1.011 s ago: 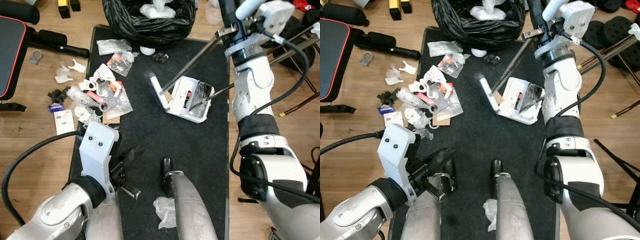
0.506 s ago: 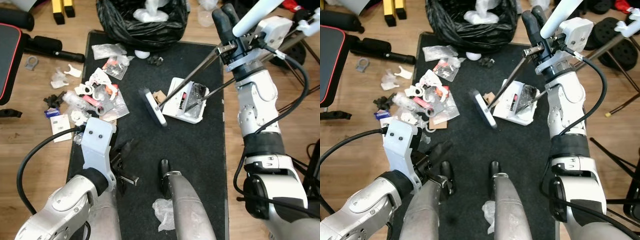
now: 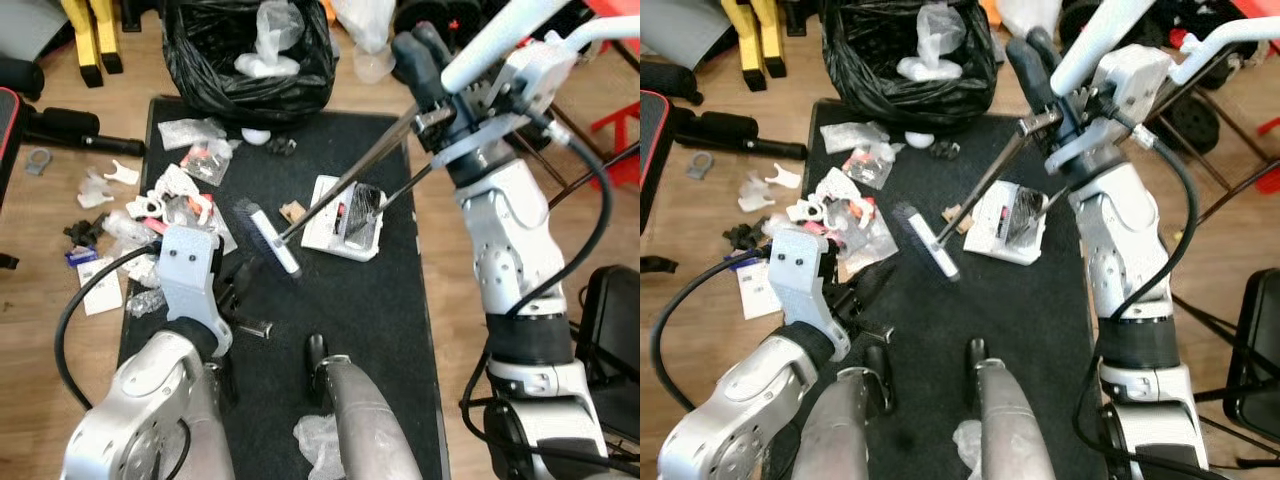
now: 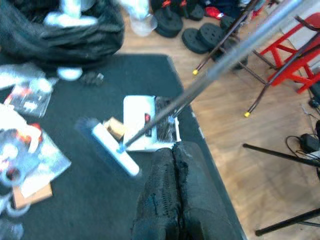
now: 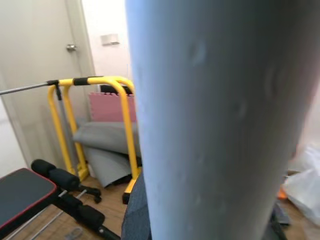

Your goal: Sweep floor

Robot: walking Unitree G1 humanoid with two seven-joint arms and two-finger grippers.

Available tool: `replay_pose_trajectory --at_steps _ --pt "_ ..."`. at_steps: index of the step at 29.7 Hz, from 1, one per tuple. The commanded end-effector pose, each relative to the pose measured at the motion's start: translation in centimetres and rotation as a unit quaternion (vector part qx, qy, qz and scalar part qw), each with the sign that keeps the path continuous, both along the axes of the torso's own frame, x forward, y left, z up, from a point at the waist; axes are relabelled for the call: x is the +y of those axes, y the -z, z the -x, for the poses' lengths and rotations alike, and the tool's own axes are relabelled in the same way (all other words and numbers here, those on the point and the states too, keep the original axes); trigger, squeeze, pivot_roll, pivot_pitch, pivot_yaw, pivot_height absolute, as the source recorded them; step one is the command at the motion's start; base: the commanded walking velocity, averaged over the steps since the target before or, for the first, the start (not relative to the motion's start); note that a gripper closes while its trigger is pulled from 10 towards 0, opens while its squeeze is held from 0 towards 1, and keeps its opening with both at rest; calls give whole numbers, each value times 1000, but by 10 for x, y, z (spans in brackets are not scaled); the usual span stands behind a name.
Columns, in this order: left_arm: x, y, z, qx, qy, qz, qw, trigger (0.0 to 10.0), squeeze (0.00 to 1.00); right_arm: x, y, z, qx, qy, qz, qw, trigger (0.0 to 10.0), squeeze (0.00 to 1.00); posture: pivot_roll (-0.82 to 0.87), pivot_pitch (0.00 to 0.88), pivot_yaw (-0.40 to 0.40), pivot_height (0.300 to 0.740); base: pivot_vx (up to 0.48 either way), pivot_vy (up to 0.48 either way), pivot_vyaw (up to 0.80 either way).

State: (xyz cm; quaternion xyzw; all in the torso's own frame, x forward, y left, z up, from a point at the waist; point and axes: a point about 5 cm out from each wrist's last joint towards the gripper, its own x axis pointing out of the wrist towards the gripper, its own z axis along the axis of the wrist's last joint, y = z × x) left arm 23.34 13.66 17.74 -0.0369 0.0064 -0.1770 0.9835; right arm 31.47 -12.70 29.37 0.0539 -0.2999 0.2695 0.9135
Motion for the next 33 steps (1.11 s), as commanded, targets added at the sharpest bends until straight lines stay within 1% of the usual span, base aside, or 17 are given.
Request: replay_pose_trajectory --at_steps 1,3,7,13,14,15,18,21,22,24,25,26,28,29,31,32,33 --pt "-4 7 1 9 15 2 1000 10000 0 2 -6 11 -18 -6 -4 1000 10000 0 -79 289 -181 740 398 0 -800" --pt "-4 8 0 8 15 2 1000 10000 0 2 -7 11 -16 -7 -5 1000 10000 0 -79 289 -181 740 398 0 -800" --pt "-3 11 -6 -4 4 5 1000 10000 0 8 -10 15 -13 -23 -17 1000 10000 0 -83 263 -179 740 384 0 0" --pt "-3 11 -9 -9 -1 5 1000 10000 0 8 -12 16 -16 -30 -29 999 10000 0 -84 259 -180 740 386 0 0" --pt "-3 11 -10 -11 -3 5 1000 10000 0 8 -13 17 -19 -31 -25 999 10000 0 -83 258 -181 740 382 0 0" --pt "-2 10 -11 -13 -6 5 1000 10000 0 10 -13 18 -23 -37 -15 999 10000 0 -85 258 -181 740 386 0 800" --pt "-2 10 -12 -15 -8 5 1000 10000 0 11 -13 20 -24 -41 -7 999 10000 0 -85 258 -181 740 386 0 800" --pt "0 10 -13 -18 -14 5 1000 10000 0 14 -12 22 -19 -55 -11 998 10000 0 -86 257 -181 740 380 0 800" --pt "0 10 -13 -20 -17 5 1000 10000 0 15 -10 23 -13 -60 -21 998 10000 0 -86 257 -181 740 371 0 800" --pt "2 11 -13 -23 -25 2 999 10000 0 16 -9 23 -5 -63 -28 998 10000 0 -88 258 -180 740 326 0 0" --pt "5 11 -14 -27 -41 -2 999 10000 0 17 -7 23 4 -65 -34 997 10000 0 -89 259 -180 740 274 0 0" --pt "5 11 -14 -27 -41 -2 999 10000 0 17 -7 23 4 -65 -34 997 10000 0 -89 259 -180 740 274 0 0" --pt "10 10 -16 -30 -65 -9 997 10000 0 17 -6 23 10 -63 -35 997 10000 0 -92 265 -178 740 137 0 0" --pt "10 10 -16 -30 -65 -9 997 10000 0 17 -6 23 10 -63 -35 997 10000 0 -92 265 -178 740 0 0 0" --pt "18 8 -18 -40 -95 -28 994 10000 0 16 -2 22 21 -61 -38 997 10000 0 -93 269 -177 740 0 0 0" --pt "24 7 -18 -50 -116 -50 991 10000 0 16 2 22 32 -64 -48 996 10000 0 -93 277 -175 740 0 0 0" --pt "24 7 -18 -50 -116 -50 991 10000 0 16 2 22 32 -64 -48 996 10000 0 -93 277 -175 740 0 0 0"
